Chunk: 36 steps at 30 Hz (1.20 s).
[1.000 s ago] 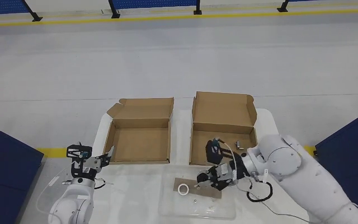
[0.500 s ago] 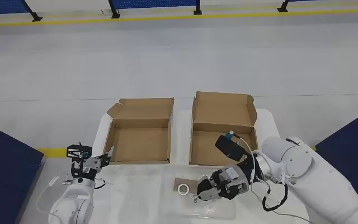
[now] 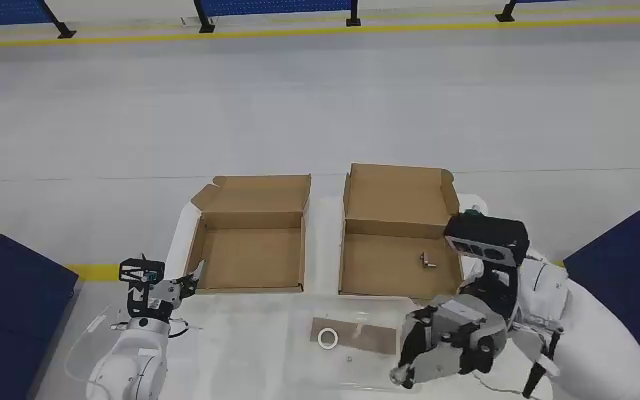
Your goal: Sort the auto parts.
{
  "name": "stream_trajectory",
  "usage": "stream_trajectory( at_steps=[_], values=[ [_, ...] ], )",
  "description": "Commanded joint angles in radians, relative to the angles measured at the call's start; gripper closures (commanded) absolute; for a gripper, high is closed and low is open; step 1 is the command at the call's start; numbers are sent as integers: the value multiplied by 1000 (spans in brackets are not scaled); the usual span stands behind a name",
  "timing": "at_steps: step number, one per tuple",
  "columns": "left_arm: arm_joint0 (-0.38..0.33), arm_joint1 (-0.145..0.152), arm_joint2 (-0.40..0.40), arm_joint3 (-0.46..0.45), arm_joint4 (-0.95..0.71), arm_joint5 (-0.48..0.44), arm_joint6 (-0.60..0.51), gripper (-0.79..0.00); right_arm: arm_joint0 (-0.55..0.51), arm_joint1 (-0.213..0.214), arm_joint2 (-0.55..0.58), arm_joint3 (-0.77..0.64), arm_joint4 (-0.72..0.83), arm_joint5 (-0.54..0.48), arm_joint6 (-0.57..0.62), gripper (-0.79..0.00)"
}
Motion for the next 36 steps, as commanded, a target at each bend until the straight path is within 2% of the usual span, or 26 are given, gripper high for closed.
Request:
stream_trajectory(
  at_steps=[1, 9, 15, 23, 29, 36],
  values=[
    [0, 0, 0, 0, 0, 0, 0, -785, -11, -8, 24, -21, 59, -8, -8, 0],
    [0, 0, 0, 0, 0, 0, 0, -785, -78, -60, 158, -66, 198, 37, 37, 0],
    [0, 0, 0, 0, 0, 0, 0, -785, -134, -119, 259, -79, 303, 111, 111, 0],
    [0, 0, 0, 0, 0, 0, 0, -785, -134, -119, 259, -79, 303, 111, 111, 0],
    [0, 0, 0, 0, 0, 0, 0, -785, -163, -134, 242, -84, 310, 170, -30, 0],
    [0, 0, 0, 0, 0, 0, 0, -785, -171, -151, 227, -62, 280, 215, -91, 0]
  ],
)
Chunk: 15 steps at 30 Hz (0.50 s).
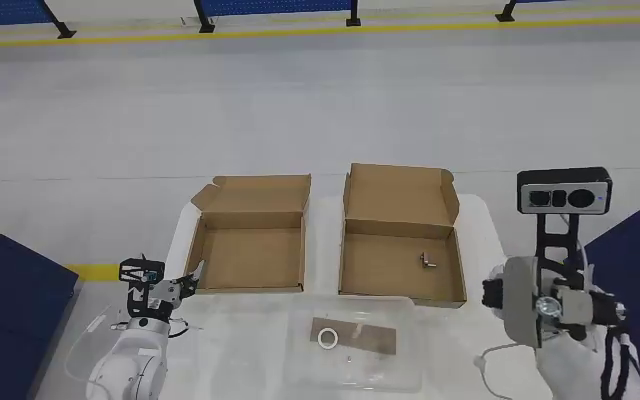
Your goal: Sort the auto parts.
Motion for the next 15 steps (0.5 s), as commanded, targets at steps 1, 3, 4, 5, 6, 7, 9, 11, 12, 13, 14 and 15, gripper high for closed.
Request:
stream_trajectory(
  at_steps=[1, 3, 4, 5, 6, 7, 9, 11, 12, 13, 14, 15],
  values=[
    [0, 0, 0, 0, 0, 0, 0, -785, -2, -4, -2, 4, -7, 7, -10, 0],
    [0, 0, 0, 0, 0, 0, 0, -785, -5, -8, -3, 6, -17, 17, -17, 0],
    [0, 0, 0, 0, 0, 0, 0, -785, -5, -10, -2, 6, -21, 19, -18, 0],
    [0, 0, 0, 0, 0, 0, 0, -785, -5, -11, -2, 6, -22, 20, -19, 0],
    [0, 0, 0, 0, 0, 0, 0, -785, -5, -11, -2, 6, -22, 20, -19, 0],
    [0, 0, 0, 0, 0, 0, 0, -785, -5, -11, -2, 6, -22, 20, -19, 0],
    [0, 0, 0, 0, 0, 0, 0, -785, -5, -11, -2, 6, -22, 20, -19, 0],
    [0, 0, 0, 0, 0, 0, 0, -785, -5, -11, -2, 6, -22, 20, -19, 0],
    [0, 0, 0, 0, 0, 0, 0, -785, -5, -11, -2, 6, -22, 20, -19, 0],
    [0, 0, 0, 0, 0, 0, 0, -785, -5, -11, -2, 6, -22, 20, -19, 0],
    [0, 0, 0, 0, 0, 0, 0, -785, -8, -12, 1, 5, -37, 28, -38, 0],
    [0, 0, 0, 0, 0, 0, 0, -785, -11, -14, 3, 2, -49, 35, -58, 0]
  ],
)
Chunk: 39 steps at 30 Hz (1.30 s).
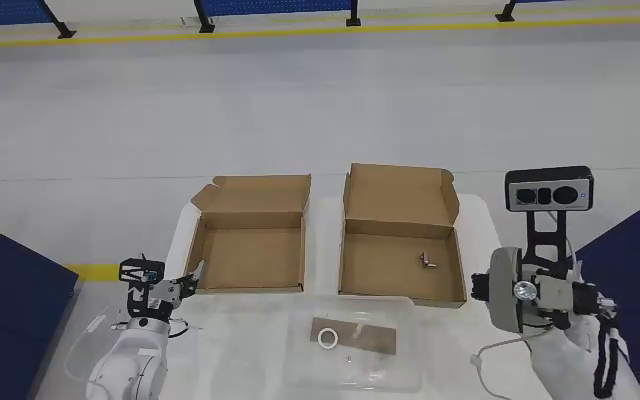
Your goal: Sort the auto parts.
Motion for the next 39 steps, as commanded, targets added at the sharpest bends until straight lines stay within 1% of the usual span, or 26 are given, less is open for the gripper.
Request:
stream_trajectory(
  at_steps=[1, 8, 13, 21, 29, 34, 39],
  values=[
    [0, 0, 0, 0, 0, 0, 0, -785, -6, -3, 3, 0, -24, 11, -40, 0],
    [0, 0, 0, 0, 0, 0, 0, -785, -29, -16, -2, 5, -76, 48, -126, 0],
    [0, 0, 0, 0, 0, 0, 0, -785, -37, -26, -12, 8, -77, 72, -152, 0],
    [0, 0, 0, 0, 0, 0, 0, -785, -46, -42, -18, 27, -82, 80, -175, 0],
    [0, 0, 0, 0, 0, 0, 0, -785, -46, -42, -18, 27, -82, 80, -175, 0],
    [0, 0, 0, 0, 0, 0, 0, -785, -55, -46, 7, 15, -171, 117, -225, 0],
    [0, 0, 0, 0, 0, 0, 0, -785, -68, -54, 16, 11, -147, 112, -205, 0]
  ],
)
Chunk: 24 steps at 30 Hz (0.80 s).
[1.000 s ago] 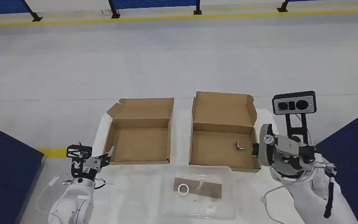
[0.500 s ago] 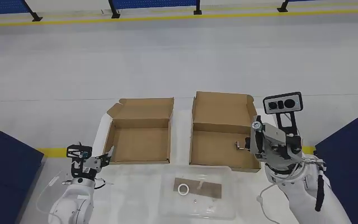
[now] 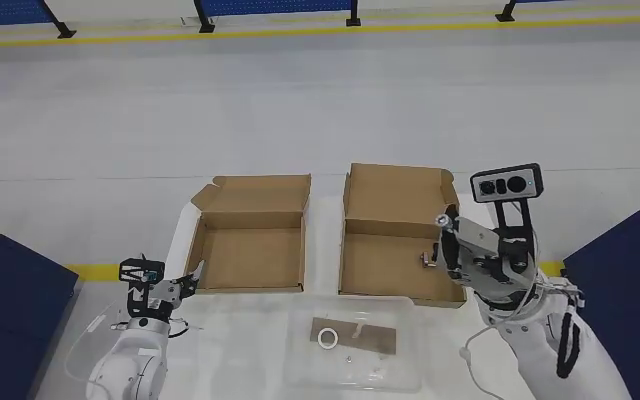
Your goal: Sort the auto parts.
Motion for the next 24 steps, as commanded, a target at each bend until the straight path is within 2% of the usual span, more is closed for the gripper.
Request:
stream_trajectory(
  at_steps=[1, 16, 24],
  values=[
    [0, 0, 0, 0, 0, 0, 0, -785, -4, -4, 0, 1, 28, -6, 14, 0],
    [0, 0, 0, 0, 0, 0, 0, -785, -11, -38, -8, -15, 272, 12, 162, 0],
    [0, 0, 0, 0, 0, 0, 0, -785, -9, -52, 3, -7, 267, 28, 177, 0]
  ],
)
